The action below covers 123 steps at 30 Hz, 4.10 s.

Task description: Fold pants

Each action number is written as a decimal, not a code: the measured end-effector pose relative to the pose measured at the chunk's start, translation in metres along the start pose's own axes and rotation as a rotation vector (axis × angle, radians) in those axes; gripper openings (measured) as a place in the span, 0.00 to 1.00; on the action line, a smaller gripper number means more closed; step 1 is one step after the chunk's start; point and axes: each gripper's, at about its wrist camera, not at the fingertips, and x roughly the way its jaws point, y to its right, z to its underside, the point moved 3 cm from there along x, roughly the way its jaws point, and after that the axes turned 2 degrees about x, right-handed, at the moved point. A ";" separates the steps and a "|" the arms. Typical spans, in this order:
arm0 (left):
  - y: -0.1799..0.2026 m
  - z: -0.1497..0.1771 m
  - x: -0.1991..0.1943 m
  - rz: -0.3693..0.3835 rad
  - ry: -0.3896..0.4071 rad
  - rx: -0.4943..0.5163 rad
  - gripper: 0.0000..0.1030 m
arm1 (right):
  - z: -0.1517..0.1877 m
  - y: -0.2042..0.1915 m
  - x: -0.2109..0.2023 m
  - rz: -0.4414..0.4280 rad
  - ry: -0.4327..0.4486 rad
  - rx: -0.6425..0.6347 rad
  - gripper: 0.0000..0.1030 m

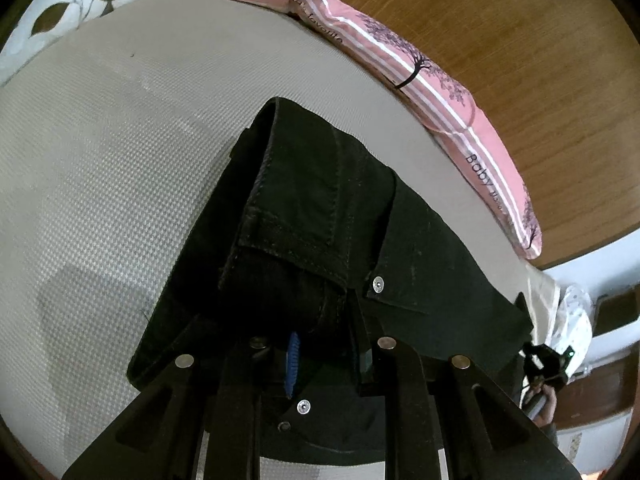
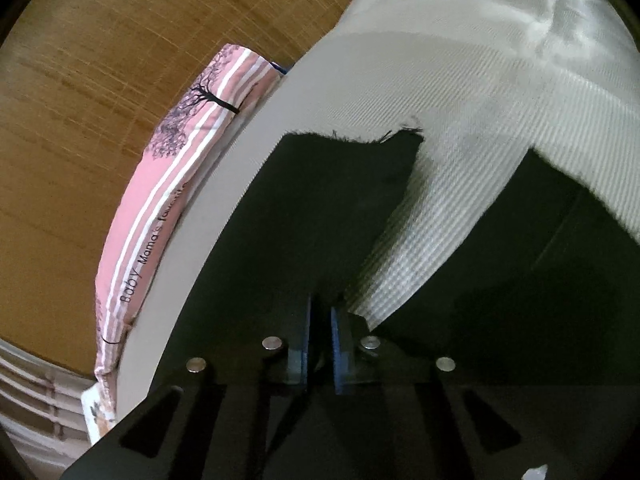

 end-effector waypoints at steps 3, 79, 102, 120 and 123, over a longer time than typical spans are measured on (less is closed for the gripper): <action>0.003 -0.002 -0.002 -0.009 -0.004 0.015 0.19 | 0.001 -0.008 -0.014 0.034 0.028 -0.047 0.05; 0.016 0.051 -0.020 -0.187 -0.182 0.458 0.26 | 0.062 0.132 -0.157 0.377 0.130 -0.014 0.29; 0.048 0.017 -0.062 -0.117 0.029 0.576 0.36 | 0.160 -0.206 0.012 -0.066 -0.313 -0.769 0.36; 0.016 0.028 -0.001 -0.122 -0.100 0.543 0.36 | 0.248 -0.308 0.108 -0.177 -0.597 -0.955 0.09; 0.016 0.028 -0.002 -0.116 -0.093 0.556 0.36 | 0.248 -0.305 0.117 -0.151 -0.552 -0.941 0.09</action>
